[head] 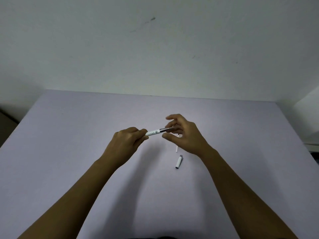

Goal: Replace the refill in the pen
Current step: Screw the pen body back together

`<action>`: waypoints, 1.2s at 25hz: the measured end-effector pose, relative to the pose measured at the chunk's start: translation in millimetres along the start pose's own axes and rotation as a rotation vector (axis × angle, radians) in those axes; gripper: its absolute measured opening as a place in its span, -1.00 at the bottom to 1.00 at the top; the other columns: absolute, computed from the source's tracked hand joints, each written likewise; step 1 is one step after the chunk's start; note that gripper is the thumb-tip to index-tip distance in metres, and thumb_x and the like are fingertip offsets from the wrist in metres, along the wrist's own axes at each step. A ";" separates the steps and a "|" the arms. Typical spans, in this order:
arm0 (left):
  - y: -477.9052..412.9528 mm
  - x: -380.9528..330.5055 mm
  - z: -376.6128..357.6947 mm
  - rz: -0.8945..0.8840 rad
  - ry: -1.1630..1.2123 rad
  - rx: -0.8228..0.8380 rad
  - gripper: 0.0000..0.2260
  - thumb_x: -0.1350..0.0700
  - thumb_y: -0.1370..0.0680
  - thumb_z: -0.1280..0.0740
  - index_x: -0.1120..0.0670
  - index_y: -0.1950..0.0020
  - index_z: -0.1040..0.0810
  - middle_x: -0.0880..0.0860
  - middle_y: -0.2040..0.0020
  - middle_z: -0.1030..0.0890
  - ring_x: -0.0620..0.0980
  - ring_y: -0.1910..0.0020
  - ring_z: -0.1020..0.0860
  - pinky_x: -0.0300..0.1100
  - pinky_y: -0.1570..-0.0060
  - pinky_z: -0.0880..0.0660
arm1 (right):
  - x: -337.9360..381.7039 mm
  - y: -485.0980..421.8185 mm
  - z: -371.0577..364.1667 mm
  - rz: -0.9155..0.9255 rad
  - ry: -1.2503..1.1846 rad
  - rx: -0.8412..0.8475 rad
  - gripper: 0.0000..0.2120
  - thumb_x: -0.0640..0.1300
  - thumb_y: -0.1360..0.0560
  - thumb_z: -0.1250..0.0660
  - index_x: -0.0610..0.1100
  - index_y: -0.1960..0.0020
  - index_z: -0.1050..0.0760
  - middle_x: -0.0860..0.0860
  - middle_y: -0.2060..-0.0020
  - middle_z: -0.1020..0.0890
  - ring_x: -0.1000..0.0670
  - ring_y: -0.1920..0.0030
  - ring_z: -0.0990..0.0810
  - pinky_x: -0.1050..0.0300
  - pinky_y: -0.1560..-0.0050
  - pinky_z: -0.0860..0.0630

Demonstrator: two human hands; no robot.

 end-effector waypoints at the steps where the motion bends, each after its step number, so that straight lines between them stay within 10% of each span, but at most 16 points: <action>1: 0.0 -0.5 -0.3 0.002 -0.001 0.000 -0.65 -0.06 -0.53 -0.08 0.09 0.07 -0.58 0.05 0.41 -0.48 0.09 0.48 -0.42 -0.16 0.53 -0.32 | -0.2 -0.1 0.5 0.026 0.022 0.014 -0.79 -0.12 -0.41 -0.44 -0.04 -0.03 -0.51 0.05 0.17 -0.64 0.14 0.12 -0.64 0.30 0.00 -0.56; 30: -1.2 -6.6 -3.3 -0.017 -0.007 -0.001 -0.67 -0.05 -0.53 -0.09 0.09 0.08 -0.58 0.04 0.40 -0.50 0.08 0.47 -0.44 -0.17 0.52 -0.31 | -4.9 -1.0 1.3 0.127 0.150 -0.045 -0.91 -0.11 -0.47 -0.37 -0.10 0.07 -0.60 0.11 0.24 -0.63 0.18 0.19 -0.59 0.39 0.10 -0.44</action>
Point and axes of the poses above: each hand's wrist, its own y-axis away from the middle knuckle, its own z-axis out of the back of the hand, x = y × z, the point moved 2 cm from there along -y, towards the middle knuckle
